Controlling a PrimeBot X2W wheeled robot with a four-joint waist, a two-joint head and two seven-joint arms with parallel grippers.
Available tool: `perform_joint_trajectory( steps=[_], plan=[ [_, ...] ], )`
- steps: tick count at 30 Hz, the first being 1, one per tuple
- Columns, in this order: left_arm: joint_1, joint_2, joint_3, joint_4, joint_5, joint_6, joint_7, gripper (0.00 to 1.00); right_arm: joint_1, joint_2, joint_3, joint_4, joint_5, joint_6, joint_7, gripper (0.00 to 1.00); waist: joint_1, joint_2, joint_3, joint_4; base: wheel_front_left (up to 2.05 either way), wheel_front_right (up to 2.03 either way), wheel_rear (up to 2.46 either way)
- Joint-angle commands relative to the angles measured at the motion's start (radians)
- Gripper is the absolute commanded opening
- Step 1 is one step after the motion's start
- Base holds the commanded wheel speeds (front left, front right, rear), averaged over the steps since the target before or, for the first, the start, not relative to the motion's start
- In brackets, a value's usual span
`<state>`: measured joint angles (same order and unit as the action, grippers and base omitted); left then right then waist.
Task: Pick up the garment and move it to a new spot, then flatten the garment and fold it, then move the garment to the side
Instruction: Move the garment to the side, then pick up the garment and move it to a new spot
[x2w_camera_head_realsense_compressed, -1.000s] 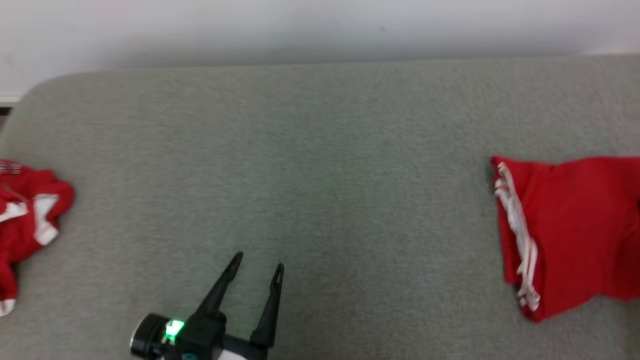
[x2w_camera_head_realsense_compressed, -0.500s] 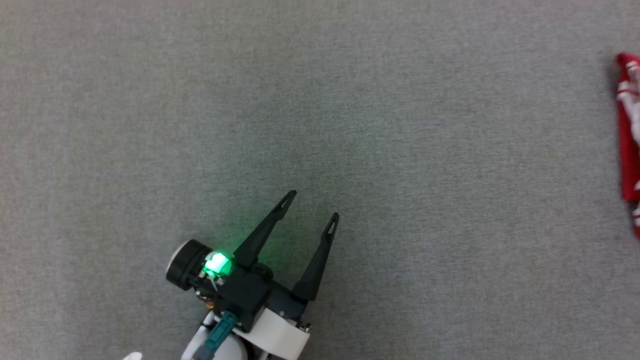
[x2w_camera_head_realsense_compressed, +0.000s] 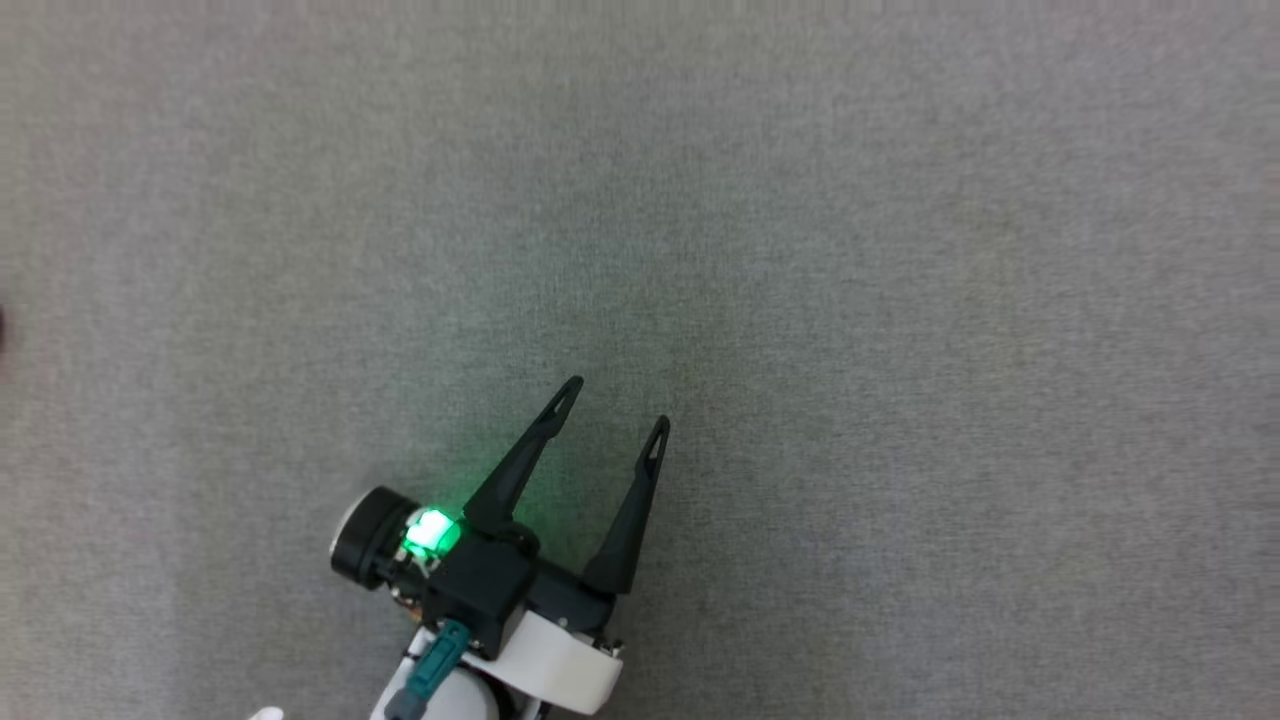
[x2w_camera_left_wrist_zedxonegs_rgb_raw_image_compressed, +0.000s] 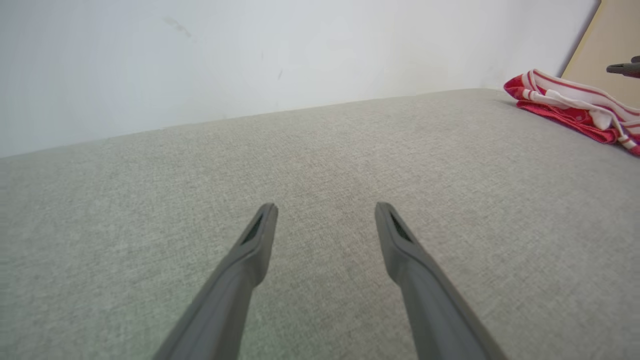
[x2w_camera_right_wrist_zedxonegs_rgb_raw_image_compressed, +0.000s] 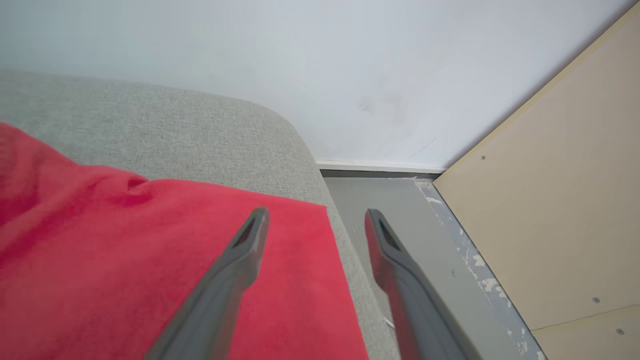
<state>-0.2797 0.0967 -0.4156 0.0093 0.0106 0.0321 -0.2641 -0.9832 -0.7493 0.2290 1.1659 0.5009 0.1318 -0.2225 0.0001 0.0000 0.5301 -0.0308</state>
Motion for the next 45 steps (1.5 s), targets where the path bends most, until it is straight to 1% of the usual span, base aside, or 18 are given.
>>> perform_joint_trajectory(
  steps=[1, 2, 5, 8, 13, 18, 20, 23, 27, 31, 36, 41, 45],
  plan=[
    [0.017, 0.0, 0.004, 0.003, -0.008, 0.008, 0.0, 1.0, -0.001, 0.018, -0.008, -0.001, -0.009, -0.002, -0.018, 1.0, -0.0001, 0.0, -0.037, -0.002, 0.0, 0.0, 0.0],
    [0.026, -0.003, 0.006, 0.005, -0.015, 0.011, 0.0, 1.0, 0.014, 0.039, -0.014, -0.012, -0.019, -0.002, -0.029, 1.0, -0.0001, 0.0, -0.057, -0.004, 0.0, 0.0, 0.0],
    [0.059, -0.006, 0.007, 0.021, -0.032, 0.019, 0.0, 1.0, 0.069, 0.06, -0.044, -0.074, -0.057, -0.002, -0.042, 1.0, -0.0001, 0.0, -0.126, -0.011, 0.0, 0.0, 0.0],
    [0.102, -0.009, 0.022, 0.034, -0.049, 0.031, 0.0, 1.0, 0.167, 0.111, -0.108, -0.215, -0.103, -0.002, -0.042, 1.0, -0.0001, 0.0, -0.206, -0.017, 0.0, 0.0, 0.0],
    [0.199, -0.016, 0.062, 0.04, -0.071, 0.048, 0.0, 1.0, 0.415, 0.219, -0.238, -0.478, -0.217, -0.002, -0.043, 1.0, -0.0001, 0.0, -0.332, -0.013, 0.0, 0.0, 0.0],
    [0.298, -0.019, 0.103, 0.047, -0.082, 0.052, 0.0, 1.0, 0.689, 0.375, -0.357, -0.737, -0.344, -0.002, -0.043, 1.0, -0.0001, 0.0, -0.436, 0.011, 0.0, 0.0, 0.0],
    [0.332, -0.019, 0.119, 0.049, -0.081, 0.051, 0.0, 1.0, 0.785, 0.437, -0.382, -0.832, -0.391, -0.002, -0.043, 1.0, -0.0001, 0.0, -0.47, 0.023, 0.0, 0.0, 0.0],
    [0.378, -0.015, 0.141, 0.055, -0.079, 0.044, 0.0, 1.0, 0.918, 0.521, -0.391, -0.923, -0.428, -0.002, -0.041, 1.0, -0.0001, 0.0, -0.511, 0.04, 0.0, 0.0, 0.0],
    [0.413, -0.015, 0.17, 0.064, -0.074, 0.036, 0.0, 1.0, 1.046, 0.618, -0.397, -0.974, -0.436, -0.002, -0.041, 1.0, -0.0001, 0.0, -0.542, 0.062, 0.0, 0.0, 0.0],
    [0.436, -0.021, 0.192, 0.07, -0.074, 0.032, 0.0, 1.0, 1.123, 0.668, -0.389, -0.967, -0.454, -0.002, -0.041, 1.0, -0.0001, 0.0, -0.565, 0.069, 0.0, 0.0, 0.0],
    [0.448, -0.028, 0.206, 0.078, -0.066, 0.023, 0.0, 1.0, 1.161, 0.694, -0.376, -0.952, -0.454, -0.002, -0.041, 1.0, -0.0001, 0.0, -0.58, 0.067, 0.0, 0.0, 0.0],
    [0.447, -0.033, 0.217, 0.075, -0.059, 0.015, 0.0, 1.0, 1.159, 0.697, -0.356, -0.953, -0.452, -0.002, -0.041, 1.0, -0.0001, 0.0, -0.584, 0.066, 0.0, 0.0, 0.0],
    [0.434, -0.035, 0.217, 0.074, -0.054, 0.007, 0.0, 1.0, 1.162, 0.698, -0.35, -0.963, -0.438, -0.002, -0.041, 1.0, -0.0001, 0.0, -0.586, 0.1, 0.0, 0.0, 0.0]
  ],
)
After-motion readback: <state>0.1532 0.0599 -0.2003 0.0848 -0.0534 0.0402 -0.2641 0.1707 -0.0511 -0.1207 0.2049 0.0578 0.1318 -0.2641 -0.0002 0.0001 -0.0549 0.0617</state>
